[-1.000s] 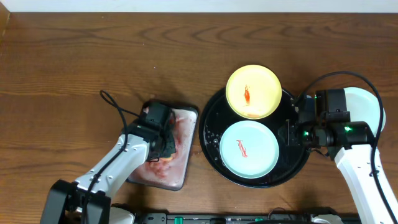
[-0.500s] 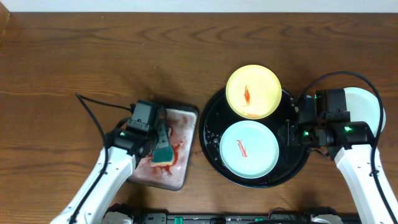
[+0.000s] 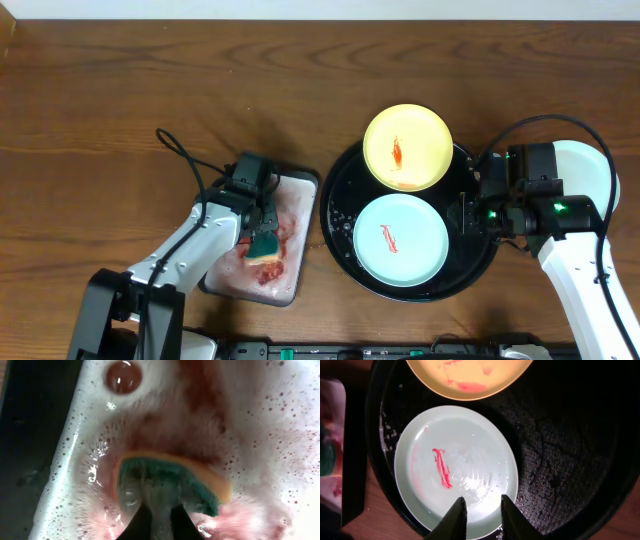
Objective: Clean dirty plates on tray and stack at the side
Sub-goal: 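Dip and rub the sponge in the soapy tray with left gripper, then lift the sponge with left gripper and carry it to the green plate, then scrub the green plate on the black tray with the sponge, then return the sponge to the soapy grey tray with left gripper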
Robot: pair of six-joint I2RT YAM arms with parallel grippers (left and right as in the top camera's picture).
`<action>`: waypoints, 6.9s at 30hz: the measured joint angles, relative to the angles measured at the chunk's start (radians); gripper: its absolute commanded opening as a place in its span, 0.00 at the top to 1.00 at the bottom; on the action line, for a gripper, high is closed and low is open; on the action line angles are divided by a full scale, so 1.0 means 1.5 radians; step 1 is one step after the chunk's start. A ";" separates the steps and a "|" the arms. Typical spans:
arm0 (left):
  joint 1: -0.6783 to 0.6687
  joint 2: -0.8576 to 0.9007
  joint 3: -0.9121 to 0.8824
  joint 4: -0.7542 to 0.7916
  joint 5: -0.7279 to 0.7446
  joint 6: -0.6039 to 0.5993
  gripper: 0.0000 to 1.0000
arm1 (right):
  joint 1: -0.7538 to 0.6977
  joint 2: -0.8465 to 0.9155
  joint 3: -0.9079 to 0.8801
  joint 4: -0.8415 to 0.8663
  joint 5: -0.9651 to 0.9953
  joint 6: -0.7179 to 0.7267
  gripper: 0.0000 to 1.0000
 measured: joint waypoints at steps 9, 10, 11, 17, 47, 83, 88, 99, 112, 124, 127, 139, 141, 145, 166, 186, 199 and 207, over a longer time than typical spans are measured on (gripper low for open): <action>0.001 -0.102 0.017 -0.110 0.011 0.018 0.48 | 0.000 0.000 0.000 0.000 0.000 0.000 0.80; 0.001 -0.122 0.020 -0.123 0.012 0.018 0.48 | 0.000 0.000 0.000 0.000 0.000 0.000 0.80; 0.001 -0.144 0.023 -0.136 0.016 0.019 0.48 | 0.000 0.000 0.000 0.000 0.000 0.000 0.80; 0.001 -0.172 0.027 -0.174 0.065 0.019 0.50 | 0.000 0.000 0.000 0.000 0.000 0.000 0.79; 0.002 -0.149 0.126 -0.239 0.114 0.017 0.93 | 0.000 0.050 -0.015 0.005 0.076 0.061 0.78; -0.328 0.030 0.173 0.080 0.208 -0.168 0.93 | 0.028 0.209 -0.144 0.226 0.022 0.051 0.99; -0.358 0.120 0.174 0.158 0.211 -0.212 0.93 | 0.028 0.209 -0.144 0.225 0.022 0.051 0.99; -0.371 0.239 0.196 0.239 0.249 -0.248 0.93 | 0.028 0.209 -0.144 0.224 0.022 0.051 0.99; -0.379 0.237 0.318 -0.111 -0.012 -0.215 0.93 | 0.029 0.209 -0.144 0.219 0.009 0.052 0.99; -0.367 0.261 0.325 0.016 0.062 -0.185 0.92 | 0.033 0.210 -0.145 0.219 0.004 0.061 0.99; -0.366 0.274 0.324 0.078 0.131 -0.201 0.93 | 0.033 0.209 -0.145 0.219 0.007 0.062 0.99; -0.383 0.307 0.329 0.125 0.247 -0.266 0.93 | 0.030 0.208 -0.144 0.220 0.025 0.061 0.99; -0.383 0.311 0.332 0.120 0.258 -0.267 0.92 | 0.030 0.208 -0.144 0.220 0.026 0.061 0.99; -0.383 0.313 0.338 0.097 0.280 -0.266 0.93 | 0.030 0.207 -0.144 0.218 0.028 0.061 0.99; -0.384 0.224 0.337 -0.188 -0.069 -0.220 0.92 | 0.034 0.208 -0.146 0.214 0.000 0.064 0.99; -0.288 -0.065 0.343 -0.260 -0.117 -0.146 0.93 | 0.033 0.209 -0.147 0.221 0.006 0.068 0.99; -0.100 -0.122 0.178 -0.288 -0.054 -0.056 0.93 | 0.033 0.209 -0.147 0.235 0.010 0.066 0.94; -0.069 -0.115 0.119 -0.271 -0.017 -0.039 0.60 | 0.033 0.210 -0.150 0.260 0.014 0.061 0.99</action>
